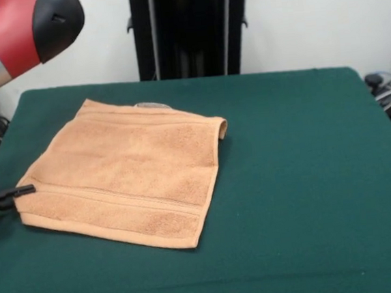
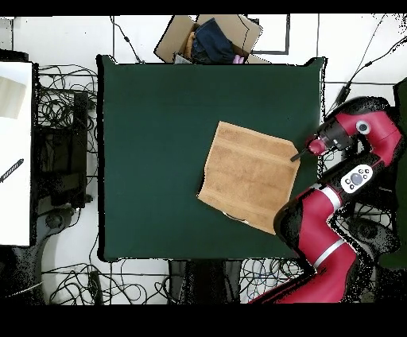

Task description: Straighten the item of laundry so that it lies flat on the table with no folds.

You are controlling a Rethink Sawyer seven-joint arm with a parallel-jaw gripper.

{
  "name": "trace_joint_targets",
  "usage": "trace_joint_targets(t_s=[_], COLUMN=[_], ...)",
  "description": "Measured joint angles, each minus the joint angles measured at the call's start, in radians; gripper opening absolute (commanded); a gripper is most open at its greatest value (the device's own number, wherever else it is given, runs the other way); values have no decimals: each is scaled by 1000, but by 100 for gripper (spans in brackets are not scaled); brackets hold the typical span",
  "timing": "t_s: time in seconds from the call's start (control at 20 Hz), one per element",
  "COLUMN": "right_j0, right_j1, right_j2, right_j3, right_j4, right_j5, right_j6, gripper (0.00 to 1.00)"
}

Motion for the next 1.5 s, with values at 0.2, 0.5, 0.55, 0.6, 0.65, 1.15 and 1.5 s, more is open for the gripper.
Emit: trace_joint_targets(t_s=[0.2, 0.5, 0.55, 0.6, 0.65, 1.15, 1.5], right_j0=[-2, -6, -6, -7, -7, -15, -18], right_j1=[7, 18, 19, 20, 22, 37, 43], right_j2=[22, 58, 63, 68, 73, 119, 140], right_j3=[8, 12, 12, 12, 12, 14, 15], right_j4=[-30, -70, -75, -80, -86, -127, -144], right_j5=[0, 0, 0, 0, 1, 0, 0], right_j6=[-10, -33, -35, -37, -39, -83, -99], gripper=[0, 0, 0, 0, 0, 0, 0])
